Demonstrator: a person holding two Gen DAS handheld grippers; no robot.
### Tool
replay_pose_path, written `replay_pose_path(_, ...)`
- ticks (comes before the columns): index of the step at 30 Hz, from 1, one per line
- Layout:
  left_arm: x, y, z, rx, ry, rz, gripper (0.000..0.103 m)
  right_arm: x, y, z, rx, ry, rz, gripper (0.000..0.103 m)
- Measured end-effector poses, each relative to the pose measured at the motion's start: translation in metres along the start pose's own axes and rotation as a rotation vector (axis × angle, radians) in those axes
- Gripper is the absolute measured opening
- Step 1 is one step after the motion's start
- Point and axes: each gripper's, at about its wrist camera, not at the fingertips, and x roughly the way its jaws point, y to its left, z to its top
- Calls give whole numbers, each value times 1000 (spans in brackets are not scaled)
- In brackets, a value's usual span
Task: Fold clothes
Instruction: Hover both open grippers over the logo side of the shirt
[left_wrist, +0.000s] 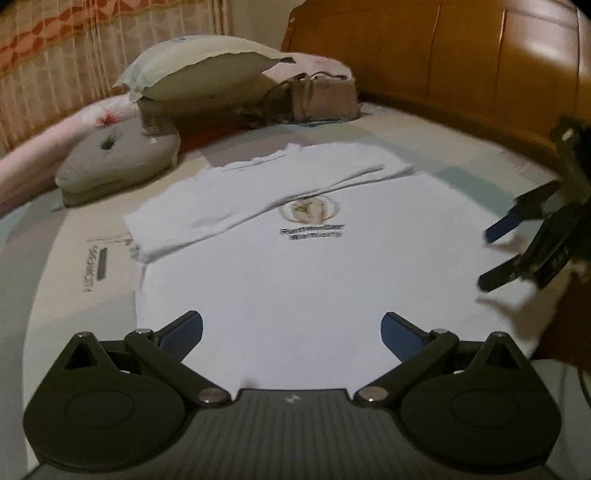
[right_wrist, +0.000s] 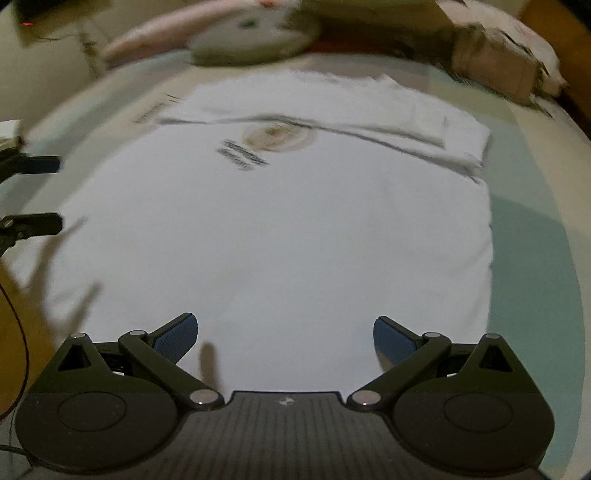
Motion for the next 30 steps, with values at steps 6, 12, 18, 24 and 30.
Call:
replay_pose_path(6,-17,-2,-30,-77,-17,18,102,0,9,-20,63,-64,-30,103)
replay_pose_path(12,-43,-10,-67,-91,-30,27,102,-10,15,-58,37,-92,-95,103)
replay_pose_path(18,-71,0,-64,-89,-97,48,102,-35,25,-72,20,-94,-116,103)
replay_pose_path(24,-80,3,-47,-176,-163,35,102,-76,34,-67,101,-186,-126,103)
replay_pose_path(30,-103,-22,-48,-36,-204,79,102,-107,51,-74,-54,-235,-184,103)
